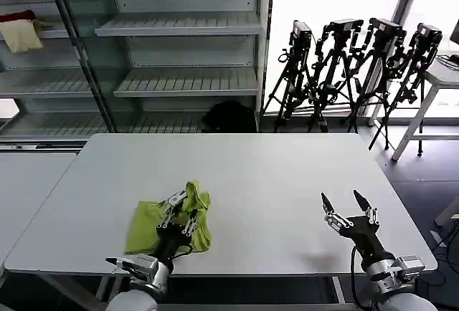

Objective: Fold and organize the clothes.

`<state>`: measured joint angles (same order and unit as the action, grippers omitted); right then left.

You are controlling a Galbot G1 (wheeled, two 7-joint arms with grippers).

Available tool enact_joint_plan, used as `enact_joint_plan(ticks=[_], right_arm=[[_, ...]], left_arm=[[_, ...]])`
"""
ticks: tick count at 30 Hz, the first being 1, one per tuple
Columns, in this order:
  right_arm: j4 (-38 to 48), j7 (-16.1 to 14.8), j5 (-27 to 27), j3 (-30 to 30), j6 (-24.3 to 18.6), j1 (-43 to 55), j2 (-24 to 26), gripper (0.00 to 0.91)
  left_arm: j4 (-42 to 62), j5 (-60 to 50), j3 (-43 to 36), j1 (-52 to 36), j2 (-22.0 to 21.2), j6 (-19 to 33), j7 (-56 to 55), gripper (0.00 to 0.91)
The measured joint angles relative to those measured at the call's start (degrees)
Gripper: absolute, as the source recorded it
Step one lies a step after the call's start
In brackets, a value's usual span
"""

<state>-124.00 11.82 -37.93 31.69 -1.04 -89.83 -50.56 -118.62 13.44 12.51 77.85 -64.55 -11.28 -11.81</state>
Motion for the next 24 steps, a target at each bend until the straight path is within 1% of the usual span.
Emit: enact_joint_plan(ticks=[11,18,24], right_arm=[[0.3,0.1,0.2,-0.2,0.0,0.1,-0.1,0.907],[0.1,0.2,0.3,-0.2,0.0,0.0,-0.1,0.907],[0.1,0.2,0.2,0.2,-0.2,-0.4,0.1,0.907]], left_arm=[[-3.3,-0.3,-0.5,1.6,0.0,-0.5,-0.4,0.907],[-6.0,0.6,0.1,0.7,0.2,-2.2,-2.0,0.907],[-7.2,2.4,2.9,1.4,1.3,-4.3,-3.4,0.907]])
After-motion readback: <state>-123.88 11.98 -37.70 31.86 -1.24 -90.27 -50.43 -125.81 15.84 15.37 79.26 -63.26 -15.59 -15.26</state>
